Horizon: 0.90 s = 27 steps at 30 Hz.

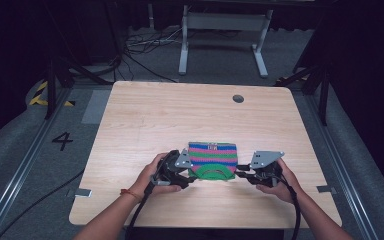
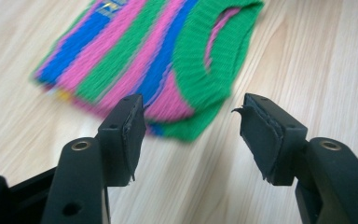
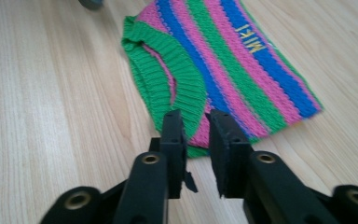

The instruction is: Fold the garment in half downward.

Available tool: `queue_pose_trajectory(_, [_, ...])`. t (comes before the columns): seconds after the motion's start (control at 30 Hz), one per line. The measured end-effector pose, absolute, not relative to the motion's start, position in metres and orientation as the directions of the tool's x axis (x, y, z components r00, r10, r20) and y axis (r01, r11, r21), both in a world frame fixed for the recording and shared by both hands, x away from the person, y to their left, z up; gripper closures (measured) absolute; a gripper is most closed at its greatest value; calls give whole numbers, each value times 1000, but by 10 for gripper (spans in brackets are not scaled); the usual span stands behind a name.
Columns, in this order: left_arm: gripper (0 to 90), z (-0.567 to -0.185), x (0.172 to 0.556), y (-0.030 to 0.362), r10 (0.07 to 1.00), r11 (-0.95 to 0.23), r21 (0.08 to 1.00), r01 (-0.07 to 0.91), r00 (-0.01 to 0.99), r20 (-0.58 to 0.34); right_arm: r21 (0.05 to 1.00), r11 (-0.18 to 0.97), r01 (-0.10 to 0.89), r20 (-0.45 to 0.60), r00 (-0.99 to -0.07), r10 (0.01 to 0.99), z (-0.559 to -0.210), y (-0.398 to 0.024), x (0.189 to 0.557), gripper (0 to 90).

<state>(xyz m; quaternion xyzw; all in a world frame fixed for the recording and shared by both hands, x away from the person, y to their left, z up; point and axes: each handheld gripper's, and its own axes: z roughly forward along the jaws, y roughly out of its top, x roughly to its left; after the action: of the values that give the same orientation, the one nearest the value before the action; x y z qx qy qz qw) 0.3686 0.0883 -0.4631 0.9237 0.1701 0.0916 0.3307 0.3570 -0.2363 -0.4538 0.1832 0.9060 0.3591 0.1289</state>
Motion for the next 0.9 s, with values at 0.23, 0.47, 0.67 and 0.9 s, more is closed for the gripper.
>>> queue_pose_trajectory(0.23, [329,-454,360,119,415,-751,611,250,898,143,703,657,272,-116,-868,483,-446,-261,350,604])
queue_pose_trajectory(0.47, [266,-451,352,145,423,-769,591,246,888,181,713,639,289,-143,-832,536,-439,-290,343,491])
queue_pose_trajectory(0.67, [230,-455,346,163,432,-785,561,263,881,191,719,615,324,-138,-800,583,-443,-317,333,422])
queue_pose_trajectory(0.9, [216,-464,343,190,486,-766,556,323,857,172,708,603,369,-145,-759,635,-456,-340,326,339])
